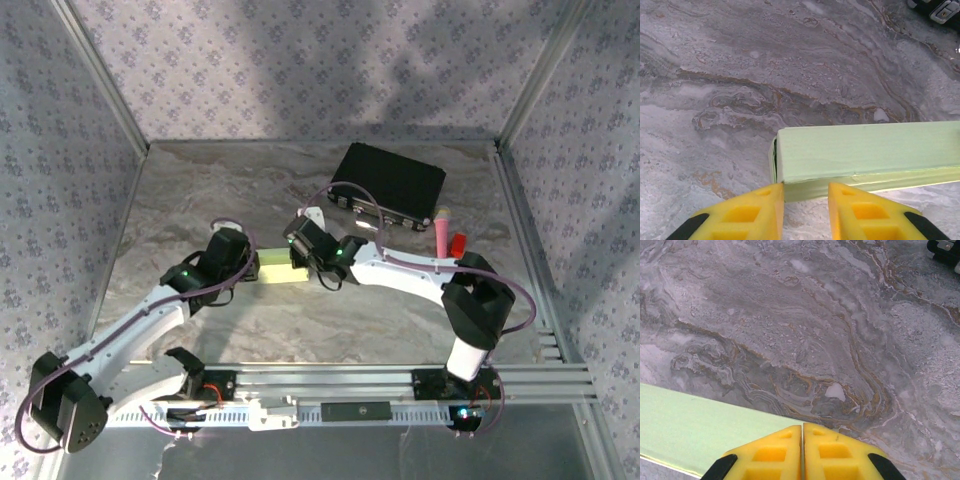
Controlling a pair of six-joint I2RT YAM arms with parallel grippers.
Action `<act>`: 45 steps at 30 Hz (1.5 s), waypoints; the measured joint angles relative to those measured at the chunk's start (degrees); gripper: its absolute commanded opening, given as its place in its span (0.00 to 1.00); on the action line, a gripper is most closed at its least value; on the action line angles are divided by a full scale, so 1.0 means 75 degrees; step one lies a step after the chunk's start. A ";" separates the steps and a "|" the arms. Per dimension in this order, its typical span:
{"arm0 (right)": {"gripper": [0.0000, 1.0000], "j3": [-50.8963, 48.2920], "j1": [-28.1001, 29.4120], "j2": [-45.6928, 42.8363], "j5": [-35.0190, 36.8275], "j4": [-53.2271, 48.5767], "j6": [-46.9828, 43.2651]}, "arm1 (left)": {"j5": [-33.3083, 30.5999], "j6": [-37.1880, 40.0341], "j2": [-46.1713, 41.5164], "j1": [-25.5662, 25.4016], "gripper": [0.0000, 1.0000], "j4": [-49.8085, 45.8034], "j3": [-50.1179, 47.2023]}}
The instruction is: Fold the paper box
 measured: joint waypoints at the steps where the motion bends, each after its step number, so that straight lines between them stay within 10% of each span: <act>1: 0.10 0.0000 0.0041 0.0000 0.0061 -0.0003 -0.0023 | 0.0000 -0.0067 -0.0087 0.0000 0.36 -0.0093 0.0050; 13: 0.09 -0.0455 0.0189 -0.0006 0.0455 0.0519 -0.0315 | 0.1218 -0.0434 0.0361 0.1370 0.29 -0.0259 0.0472; 45: 0.02 -0.0688 0.0239 -0.0061 0.0481 0.0857 -0.0434 | 0.1629 -0.0326 0.0682 0.1422 0.12 0.1008 -0.0405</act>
